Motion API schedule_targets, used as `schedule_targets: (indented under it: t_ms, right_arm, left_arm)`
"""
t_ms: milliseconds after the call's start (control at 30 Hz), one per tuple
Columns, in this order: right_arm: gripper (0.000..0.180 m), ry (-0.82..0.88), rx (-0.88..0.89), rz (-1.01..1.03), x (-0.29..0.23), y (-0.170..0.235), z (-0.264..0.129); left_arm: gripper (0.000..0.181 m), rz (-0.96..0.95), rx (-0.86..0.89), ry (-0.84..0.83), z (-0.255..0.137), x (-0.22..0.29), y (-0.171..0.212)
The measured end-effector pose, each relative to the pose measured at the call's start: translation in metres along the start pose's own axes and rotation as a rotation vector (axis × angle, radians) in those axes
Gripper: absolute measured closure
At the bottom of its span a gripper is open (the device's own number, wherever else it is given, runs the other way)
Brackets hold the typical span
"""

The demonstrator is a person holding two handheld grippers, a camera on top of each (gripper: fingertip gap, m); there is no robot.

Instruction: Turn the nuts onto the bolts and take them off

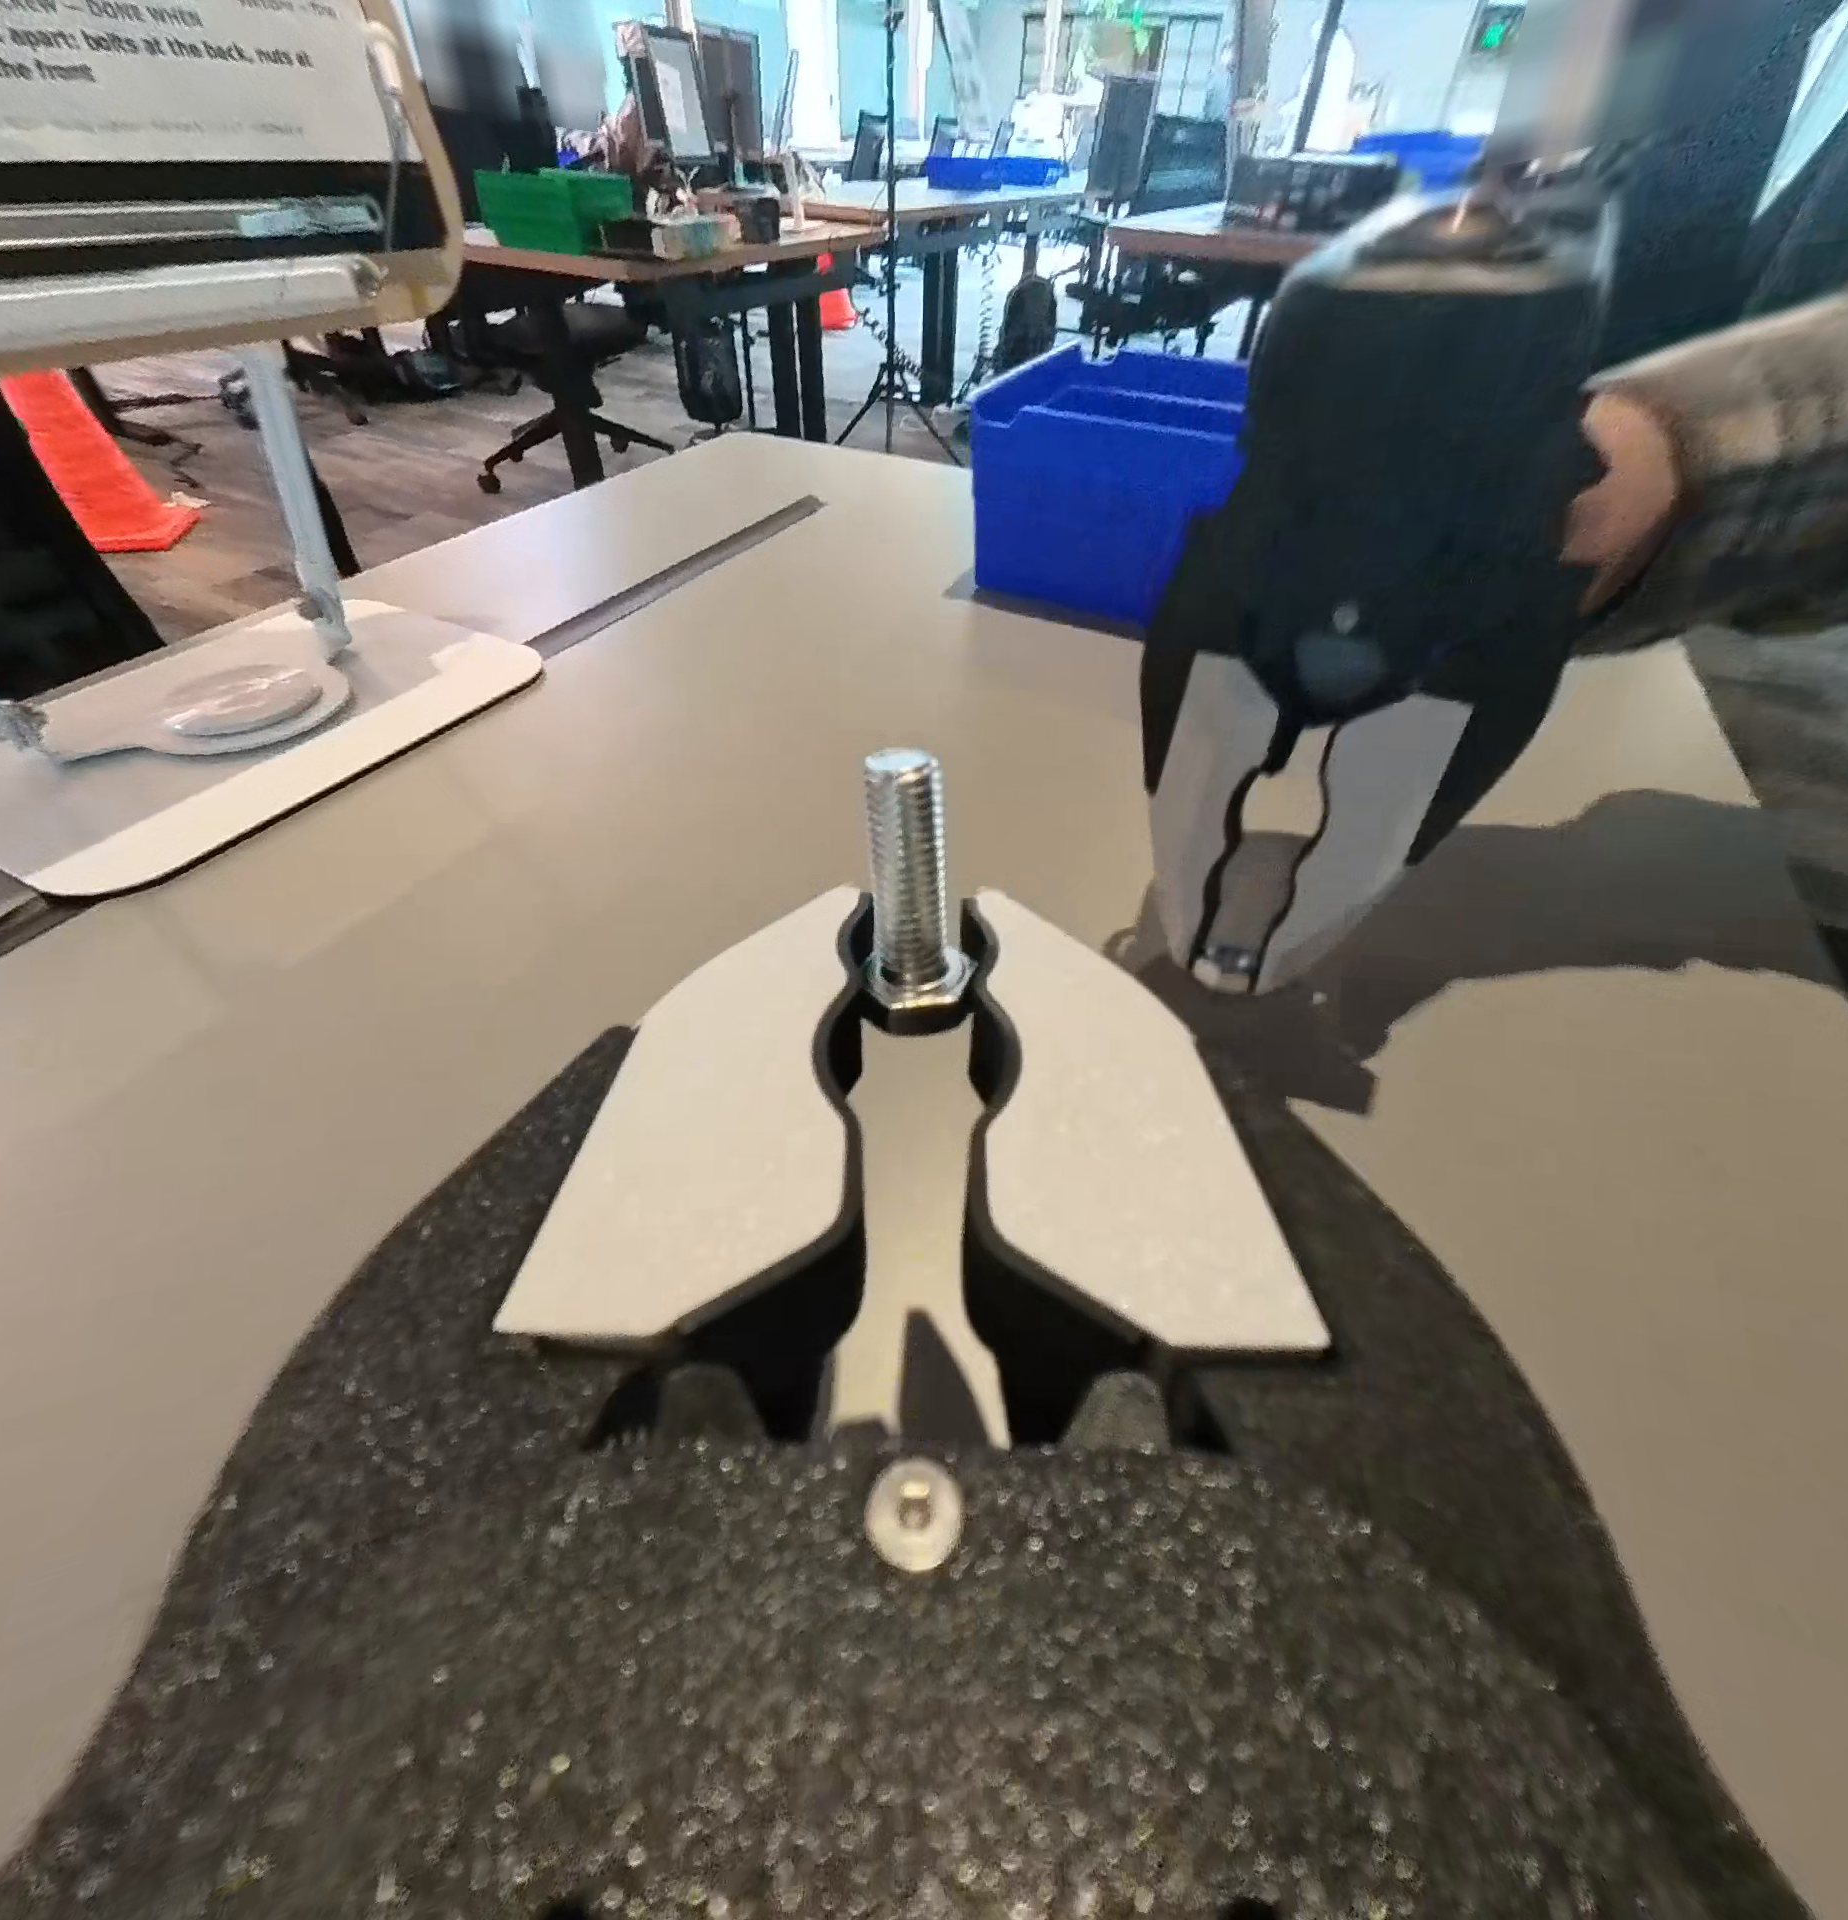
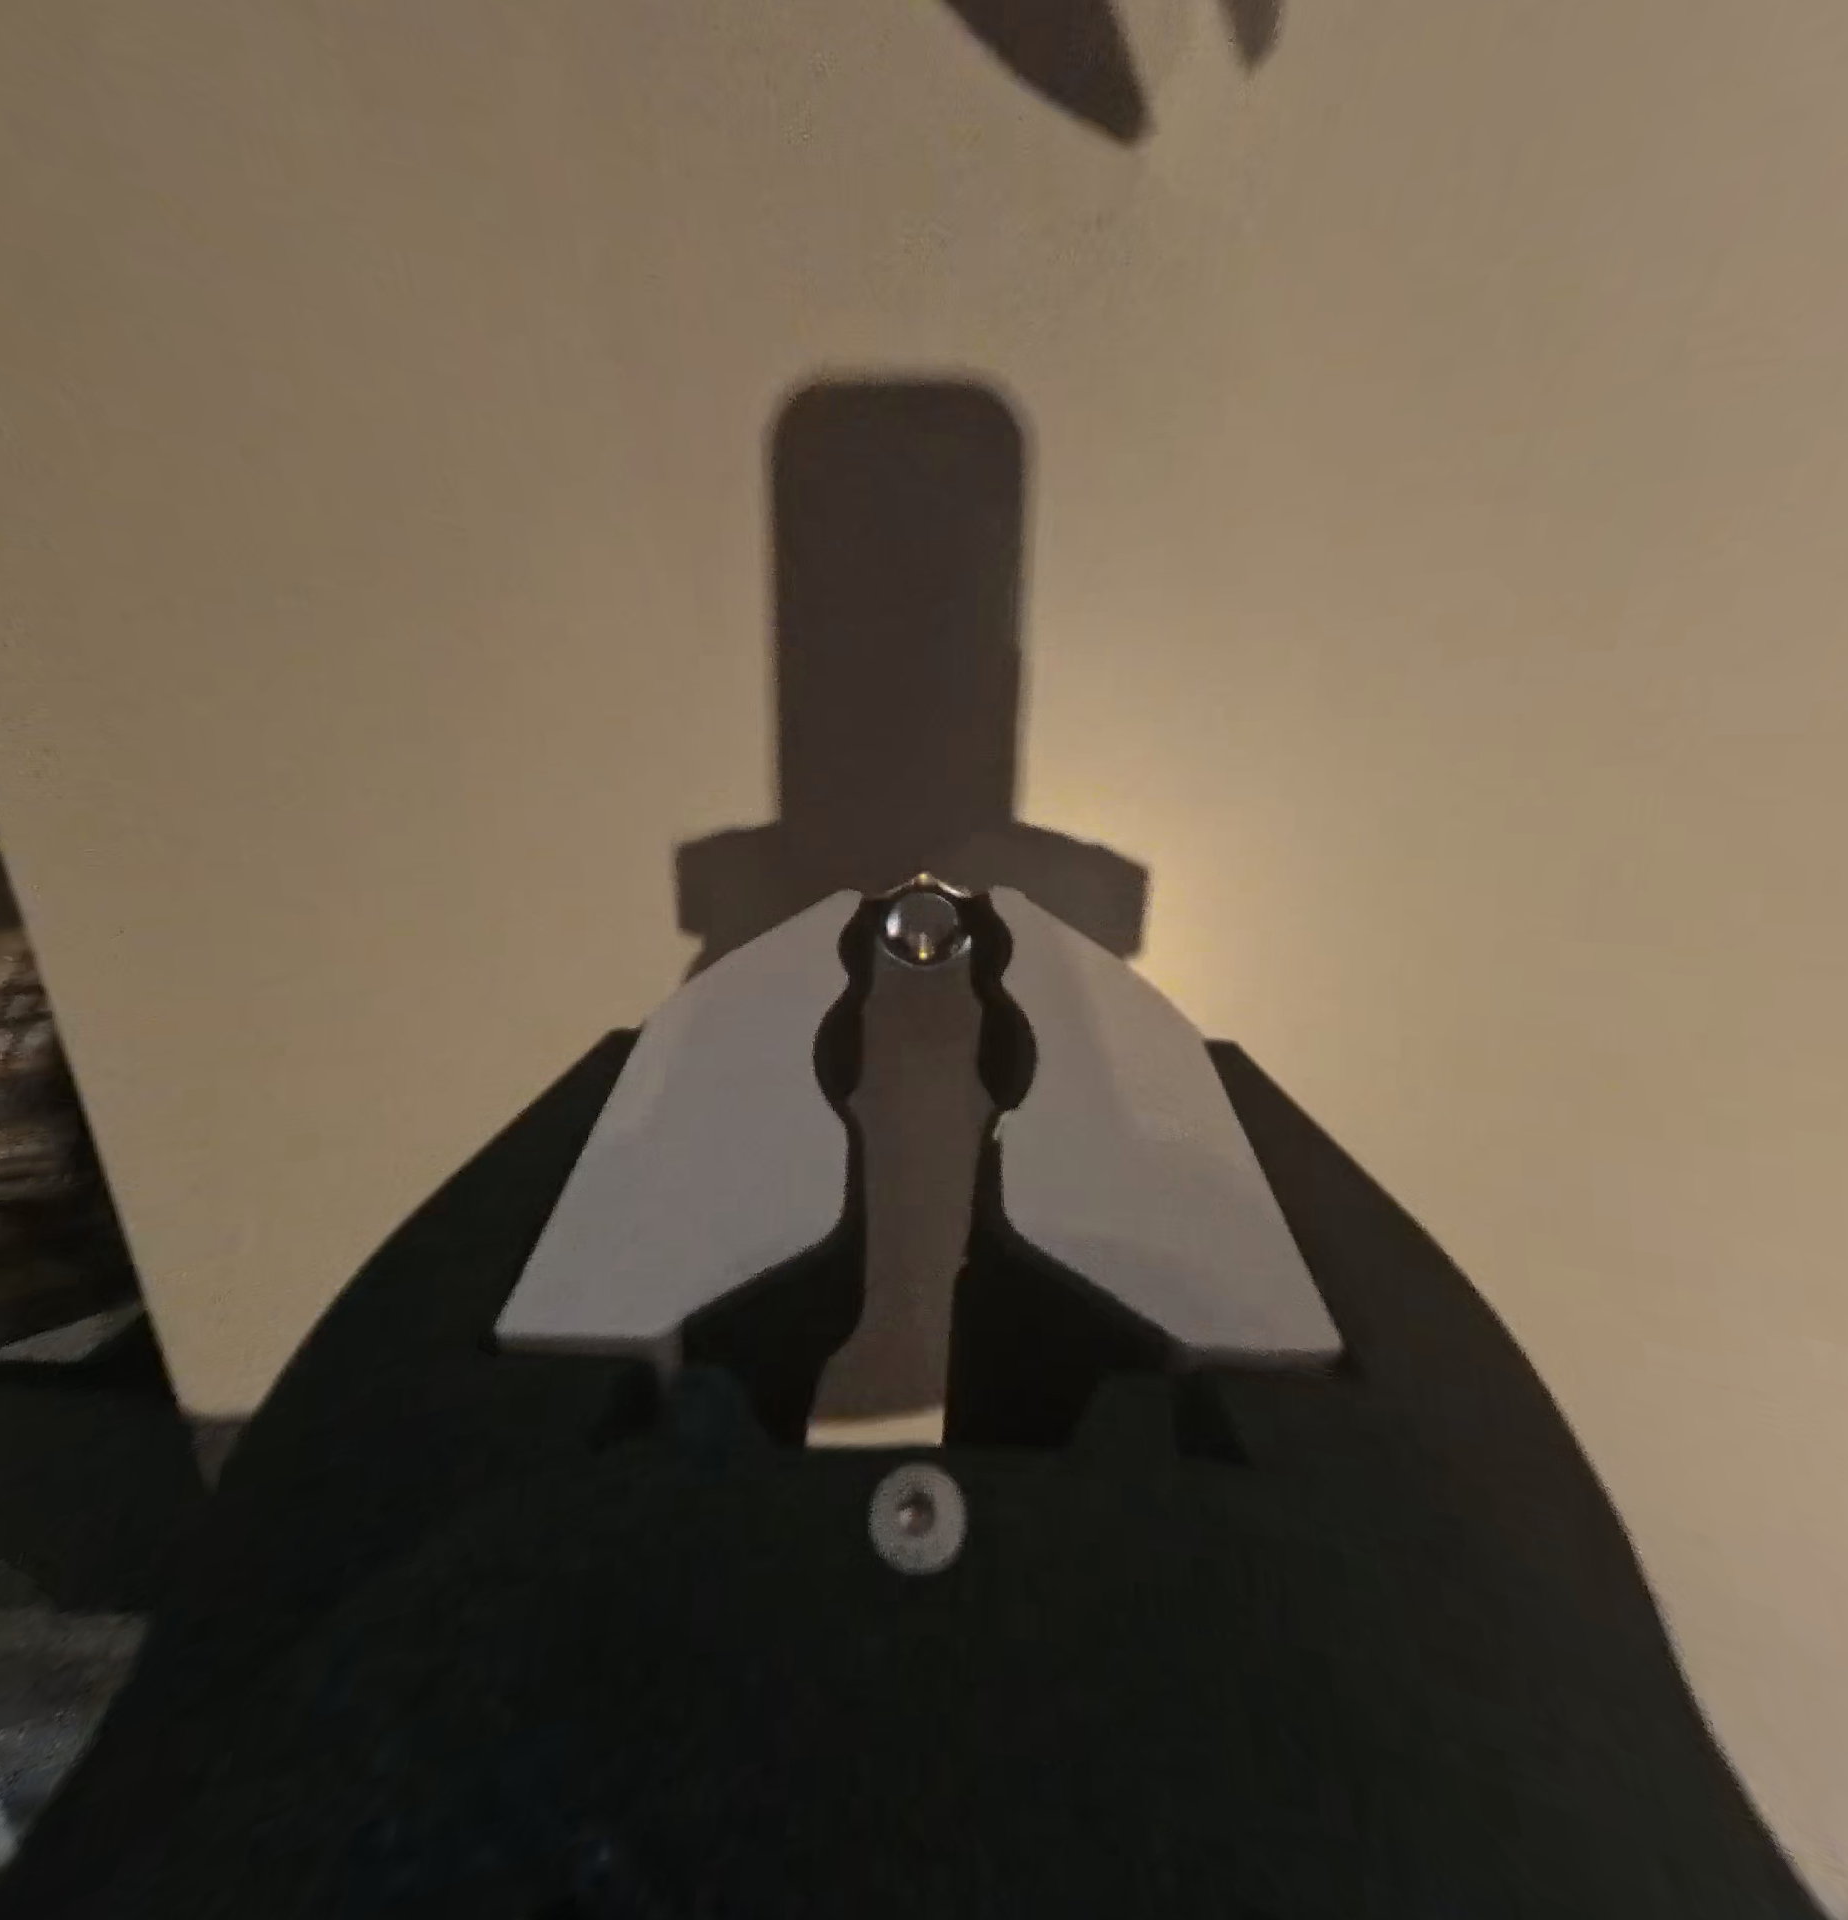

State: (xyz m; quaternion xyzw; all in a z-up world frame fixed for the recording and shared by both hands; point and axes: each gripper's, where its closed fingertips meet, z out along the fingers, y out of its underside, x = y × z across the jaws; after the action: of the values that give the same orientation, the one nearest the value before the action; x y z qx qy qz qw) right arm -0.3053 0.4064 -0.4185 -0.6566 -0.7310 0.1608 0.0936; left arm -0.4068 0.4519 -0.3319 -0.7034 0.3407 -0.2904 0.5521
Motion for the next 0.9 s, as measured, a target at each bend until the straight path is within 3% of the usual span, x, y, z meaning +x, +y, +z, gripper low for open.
schedule_targets:
  t_ms: [333, 600, 900]
  right_arm:
    - [0.162, 0.018, 0.175, -0.132, -0.001, 0.003, 0.021]
    - [0.137, 0.078, 0.308, -0.127, 0.003, 0.000, 0.011]
    - [0.149, 0.115, 0.390, -0.110, -0.001, 0.002, 0.007]
  left_arm:
    - [0.166, -0.005, 0.018, 0.048, 0.002, 0.008, -0.002]
    - [0.166, -0.027, 0.040, 0.055, -0.001, 0.008, -0.005]
    - [0.166, -0.039, 0.062, 0.063, -0.001, 0.011, -0.009]
